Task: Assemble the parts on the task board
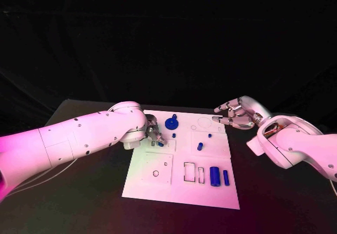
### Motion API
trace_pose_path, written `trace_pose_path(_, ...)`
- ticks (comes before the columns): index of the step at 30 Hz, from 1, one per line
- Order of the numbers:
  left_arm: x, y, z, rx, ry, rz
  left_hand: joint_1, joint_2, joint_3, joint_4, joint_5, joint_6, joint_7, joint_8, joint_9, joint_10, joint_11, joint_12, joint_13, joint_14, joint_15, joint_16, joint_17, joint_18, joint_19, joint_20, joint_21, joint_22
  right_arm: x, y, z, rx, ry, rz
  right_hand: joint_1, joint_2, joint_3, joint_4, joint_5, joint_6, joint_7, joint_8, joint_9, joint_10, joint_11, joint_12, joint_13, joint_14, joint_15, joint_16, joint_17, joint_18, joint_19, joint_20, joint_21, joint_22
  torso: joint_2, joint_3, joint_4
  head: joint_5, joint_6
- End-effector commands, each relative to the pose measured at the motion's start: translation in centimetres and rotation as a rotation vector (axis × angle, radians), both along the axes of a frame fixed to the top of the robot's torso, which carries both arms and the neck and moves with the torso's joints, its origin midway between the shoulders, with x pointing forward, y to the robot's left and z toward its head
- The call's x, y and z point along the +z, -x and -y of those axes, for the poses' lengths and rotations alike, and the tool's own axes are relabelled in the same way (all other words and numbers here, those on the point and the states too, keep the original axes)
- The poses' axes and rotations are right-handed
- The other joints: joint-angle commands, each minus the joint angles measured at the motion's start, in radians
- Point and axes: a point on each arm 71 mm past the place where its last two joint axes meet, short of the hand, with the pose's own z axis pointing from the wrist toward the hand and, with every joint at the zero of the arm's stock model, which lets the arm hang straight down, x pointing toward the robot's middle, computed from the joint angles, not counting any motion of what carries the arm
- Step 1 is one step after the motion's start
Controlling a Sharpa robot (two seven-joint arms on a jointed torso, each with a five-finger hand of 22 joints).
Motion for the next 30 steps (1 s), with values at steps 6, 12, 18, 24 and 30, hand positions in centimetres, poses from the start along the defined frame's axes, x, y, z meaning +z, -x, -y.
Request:
trace_pose_path(6, -0.17, 0.06, 0.02, -0.002, -0.03, -0.023, -0.019, 0.004, -0.015, 0.004, 0.003, 0.027, -0.019, 0.007, 0.003, 0.007, -0.002, 0.008, 0.003, 0.079, -0.007, -0.005, 0.165, -0.013, 0.008, -0.002, 0.006, 0.003, -0.05, 0.07, -0.13, 0.013, 0.01, -0.002, -0.004, 0.002, -0.002, 0.004, 0.003, 0.005, -0.002, 0.004, 0.001, -0.002, -0.002, -0.003, -0.001, 0.052, -0.006, -0.006, 0.047, 0.006, -0.006, -0.002, -0.006, 0.127, 0.0, 0.0001, -0.0005, -0.001, -0.001)
trace_pose_path(12, -0.16, 0.01, 0.12, -0.002, -0.03, -0.023, -0.044, 0.021, -0.032, 0.019, 0.003, 0.03, -0.019, 0.008, 0.005, 0.01, -0.002, 0.01, 0.006, 0.079, -0.007, -0.005, 0.166, -0.013, 0.008, -0.002, 0.006, 0.004, -0.05, 0.09, -0.16, 0.014, 0.01, -0.002, -0.004, 0.002, -0.002, 0.004, 0.003, 0.005, -0.002, 0.004, 0.001, -0.002, -0.002, -0.003, -0.001, 0.052, -0.006, -0.006, 0.047, 0.006, -0.006, -0.002, -0.006, 0.127, 0.0, -0.0001, 0.0005, -0.003, 0.0)
trace_pose_path(18, -0.17, 0.03, 0.29, -0.007, -0.033, -0.027, -0.058, 0.021, -0.05, 0.025, 0.003, 0.031, -0.019, 0.008, 0.006, 0.01, -0.001, 0.01, 0.006, 0.079, -0.007, -0.006, 0.166, -0.013, 0.008, -0.002, 0.006, 0.004, -0.05, 0.11, -0.16, 0.015, 0.01, -0.003, -0.006, 0.002, -0.004, 0.006, 0.003, 0.005, -0.003, 0.005, 0.001, -0.002, -0.002, -0.002, -0.001, 0.052, -0.007, -0.006, 0.047, 0.006, -0.007, -0.002, -0.007, 0.126, 0.0, -0.0002, 0.0006, -0.003, -0.001)
trace_pose_path(24, -0.2, 0.0, 0.26, -0.006, -0.039, -0.031, -0.074, 0.02, -0.074, 0.033, 0.003, 0.034, -0.019, 0.008, 0.008, 0.012, -0.001, 0.012, 0.009, 0.079, -0.007, -0.006, 0.166, -0.013, 0.009, -0.002, 0.007, 0.006, -0.04, 0.13, -0.16, 0.015, 0.01, -0.003, -0.006, 0.002, -0.004, 0.006, 0.003, 0.005, -0.003, 0.005, 0.001, -0.002, -0.002, -0.002, -0.001, 0.052, -0.007, -0.006, 0.047, 0.006, -0.007, -0.002, -0.007, 0.126, 0.0, 0.0, 0.0002, -0.004, -0.002)
trace_pose_path(30, -0.24, -0.01, 0.22, -0.007, -0.044, -0.035, -0.077, 0.02, -0.081, 0.035, 0.003, 0.034, -0.019, 0.008, 0.008, 0.013, -0.001, 0.013, 0.011, 0.079, -0.007, -0.005, 0.166, -0.013, 0.009, -0.002, 0.007, 0.006, -0.05, 0.14, -0.13, 0.015, 0.011, -0.004, -0.007, 0.002, -0.005, 0.007, 0.003, 0.005, -0.003, 0.005, 0.001, -0.003, -0.002, -0.003, -0.002, 0.052, -0.007, -0.007, 0.046, 0.006, -0.007, -0.002, -0.008, 0.126, 0.0, 0.0001, 0.0001, -0.004, -0.003)
